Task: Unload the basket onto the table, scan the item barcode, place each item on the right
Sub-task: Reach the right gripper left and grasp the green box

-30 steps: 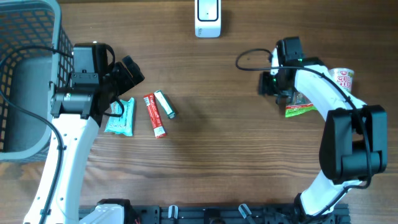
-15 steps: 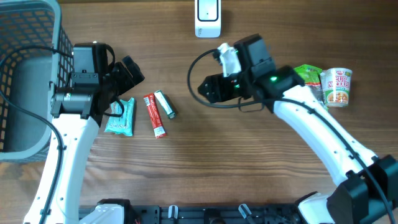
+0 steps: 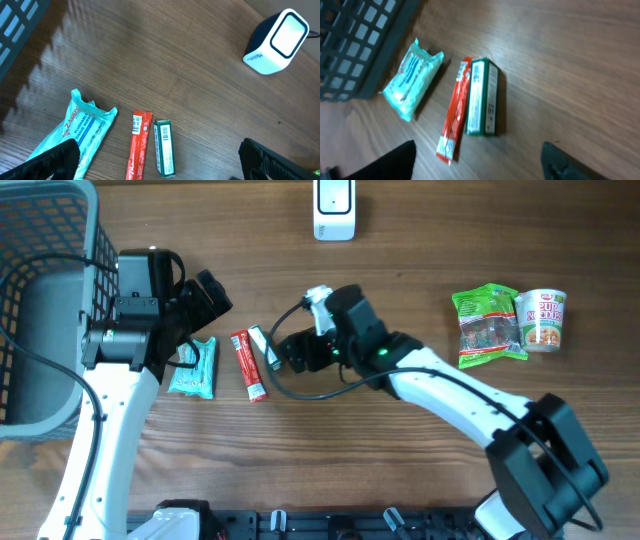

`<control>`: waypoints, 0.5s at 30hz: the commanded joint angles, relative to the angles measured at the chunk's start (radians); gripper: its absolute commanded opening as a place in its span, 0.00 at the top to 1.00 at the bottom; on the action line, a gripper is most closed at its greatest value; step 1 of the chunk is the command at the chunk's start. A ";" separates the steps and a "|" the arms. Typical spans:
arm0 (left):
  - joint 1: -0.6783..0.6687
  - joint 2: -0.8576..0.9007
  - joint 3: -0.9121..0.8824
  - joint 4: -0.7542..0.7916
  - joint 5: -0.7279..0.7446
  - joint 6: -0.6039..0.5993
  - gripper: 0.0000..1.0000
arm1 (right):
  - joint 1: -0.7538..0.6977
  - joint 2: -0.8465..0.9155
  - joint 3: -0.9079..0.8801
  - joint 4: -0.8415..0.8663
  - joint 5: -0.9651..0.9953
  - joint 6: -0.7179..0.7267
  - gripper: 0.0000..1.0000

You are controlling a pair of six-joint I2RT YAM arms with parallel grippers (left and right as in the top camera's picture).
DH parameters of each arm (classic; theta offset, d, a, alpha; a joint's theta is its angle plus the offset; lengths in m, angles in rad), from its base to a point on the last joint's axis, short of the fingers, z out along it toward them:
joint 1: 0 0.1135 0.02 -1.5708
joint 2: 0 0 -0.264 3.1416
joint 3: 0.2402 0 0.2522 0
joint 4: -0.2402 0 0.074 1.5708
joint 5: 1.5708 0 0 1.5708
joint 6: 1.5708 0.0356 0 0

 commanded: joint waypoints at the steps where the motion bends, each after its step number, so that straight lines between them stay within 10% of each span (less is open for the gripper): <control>1: 0.002 -0.003 0.009 0.002 0.004 -0.010 0.00 | 0.050 0.072 0.000 0.068 0.116 0.002 0.13; 15: 0.002 -0.003 0.009 0.002 0.004 -0.010 0.00 | 0.064 0.256 0.000 0.227 0.027 -0.005 0.22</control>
